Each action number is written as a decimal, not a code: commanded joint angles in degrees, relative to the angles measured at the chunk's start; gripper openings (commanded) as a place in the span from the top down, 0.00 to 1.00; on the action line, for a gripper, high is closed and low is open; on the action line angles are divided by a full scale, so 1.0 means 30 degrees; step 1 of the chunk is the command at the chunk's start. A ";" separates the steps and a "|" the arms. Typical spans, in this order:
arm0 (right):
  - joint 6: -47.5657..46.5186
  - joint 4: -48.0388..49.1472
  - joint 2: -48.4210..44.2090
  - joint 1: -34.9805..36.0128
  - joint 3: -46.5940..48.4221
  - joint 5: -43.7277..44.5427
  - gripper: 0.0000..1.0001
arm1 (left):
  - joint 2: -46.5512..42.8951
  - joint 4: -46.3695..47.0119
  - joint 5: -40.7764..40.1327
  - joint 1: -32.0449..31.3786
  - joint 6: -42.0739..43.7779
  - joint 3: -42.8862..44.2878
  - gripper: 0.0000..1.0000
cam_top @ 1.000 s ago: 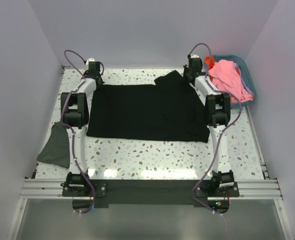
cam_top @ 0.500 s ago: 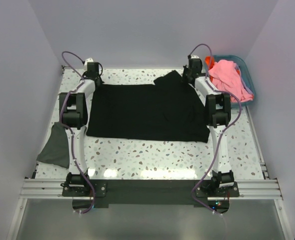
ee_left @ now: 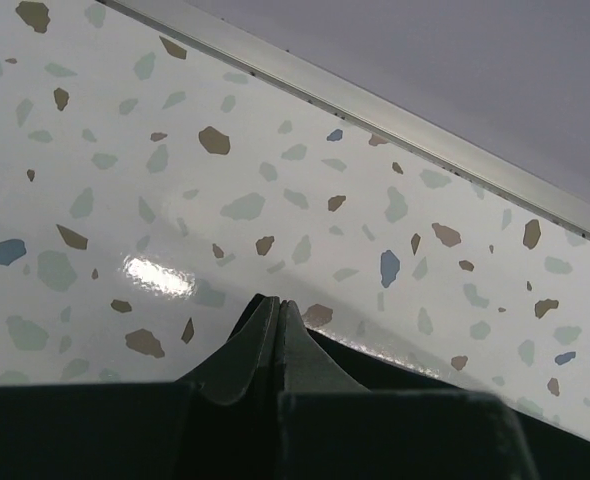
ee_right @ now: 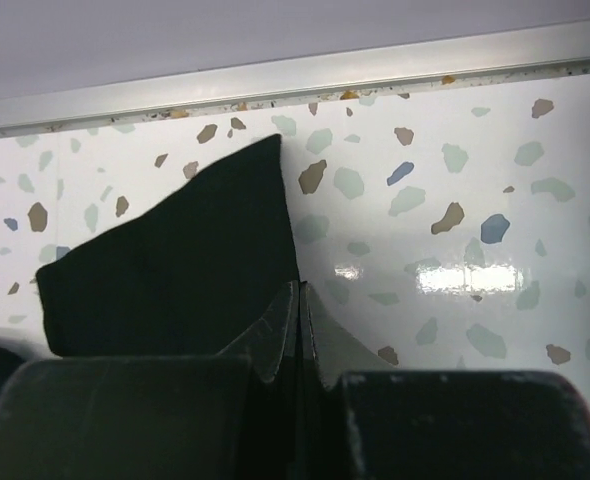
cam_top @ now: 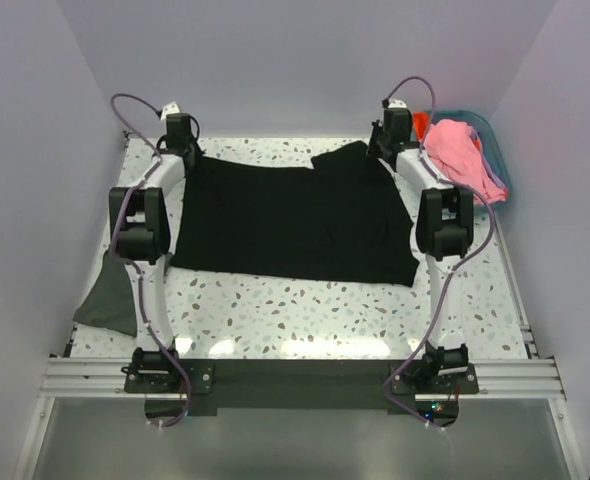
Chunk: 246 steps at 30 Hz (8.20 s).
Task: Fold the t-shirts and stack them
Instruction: Fold the tshirt
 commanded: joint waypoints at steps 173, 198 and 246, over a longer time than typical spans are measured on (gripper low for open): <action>0.2673 -0.3978 -1.0165 0.1028 -1.3081 0.2263 0.69 | -0.8619 -0.0740 0.4571 0.1138 -0.6003 -1.3801 0.71; 0.3552 -0.0641 -1.6638 0.1057 -1.9989 -0.2743 1.00 | -0.8414 -0.0271 0.5479 0.1314 -0.6500 -1.4328 0.74; 0.3669 0.0883 -1.2889 0.4101 -1.7738 -0.0199 0.56 | -0.9527 -0.0300 0.6271 0.1343 -0.5592 -1.4299 0.71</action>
